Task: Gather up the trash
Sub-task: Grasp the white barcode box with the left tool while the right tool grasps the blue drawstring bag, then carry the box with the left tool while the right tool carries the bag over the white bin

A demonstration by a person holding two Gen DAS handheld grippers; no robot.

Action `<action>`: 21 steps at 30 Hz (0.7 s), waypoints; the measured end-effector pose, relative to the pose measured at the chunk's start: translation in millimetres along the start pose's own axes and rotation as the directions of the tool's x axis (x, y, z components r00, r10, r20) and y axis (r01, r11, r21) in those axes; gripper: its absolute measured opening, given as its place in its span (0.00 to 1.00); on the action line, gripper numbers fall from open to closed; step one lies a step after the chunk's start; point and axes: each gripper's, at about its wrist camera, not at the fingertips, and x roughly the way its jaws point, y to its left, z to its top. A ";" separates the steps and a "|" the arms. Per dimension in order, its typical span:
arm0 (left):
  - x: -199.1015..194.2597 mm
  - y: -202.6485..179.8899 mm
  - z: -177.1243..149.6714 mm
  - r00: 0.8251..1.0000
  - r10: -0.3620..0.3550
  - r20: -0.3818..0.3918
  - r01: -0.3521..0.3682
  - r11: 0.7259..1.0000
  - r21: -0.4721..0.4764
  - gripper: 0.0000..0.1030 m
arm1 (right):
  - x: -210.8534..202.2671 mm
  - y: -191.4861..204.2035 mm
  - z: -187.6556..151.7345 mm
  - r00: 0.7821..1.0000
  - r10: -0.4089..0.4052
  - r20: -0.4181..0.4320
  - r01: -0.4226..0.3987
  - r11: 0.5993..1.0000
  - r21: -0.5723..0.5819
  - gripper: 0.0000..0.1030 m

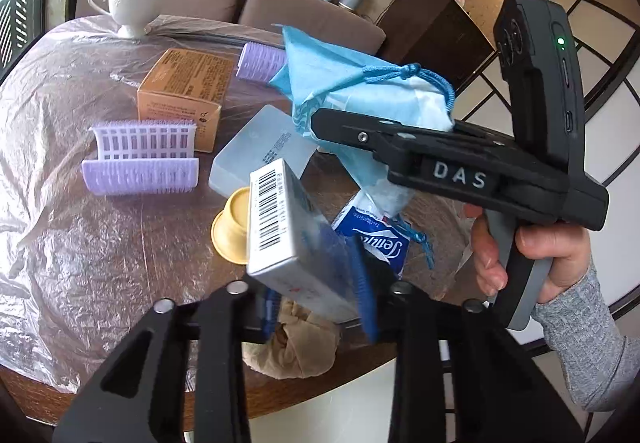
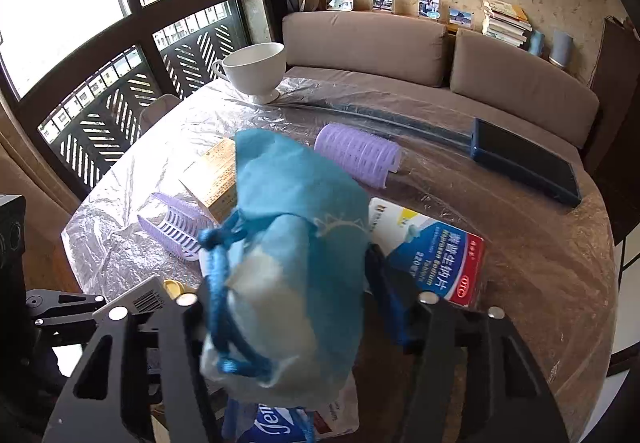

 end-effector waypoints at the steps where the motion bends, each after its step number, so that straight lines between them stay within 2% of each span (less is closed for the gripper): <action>1: -1.3 -1.0 1.0 1.000 -0.003 0.007 0.003 1.000 0.002 0.24 | -1.1 -2.1 -0.3 1.000 0.004 0.000 -0.004 1.000 0.013 0.46; 4: -9.5 -6.3 3.6 1.000 -0.013 0.028 0.013 1.000 0.016 0.19 | -9.6 -7.9 0.6 1.000 -0.003 0.029 0.002 0.999 0.037 0.44; 7: -16.9 -8.1 7.8 0.999 -0.019 0.046 0.018 1.000 0.020 0.19 | -25.2 -10.6 0.5 0.997 0.012 0.076 -0.016 0.998 0.053 0.44; 13: -27.2 5.3 25.7 0.993 -0.076 0.091 0.080 0.996 -0.047 0.19 | -49.2 -13.7 1.3 0.990 0.012 0.142 -0.023 0.997 0.074 0.44; 21: -44.2 3.0 43.0 0.987 -0.026 0.159 0.030 0.999 -0.024 0.19 | -76.2 -20.1 3.8 0.978 0.007 0.207 -0.026 0.996 0.090 0.44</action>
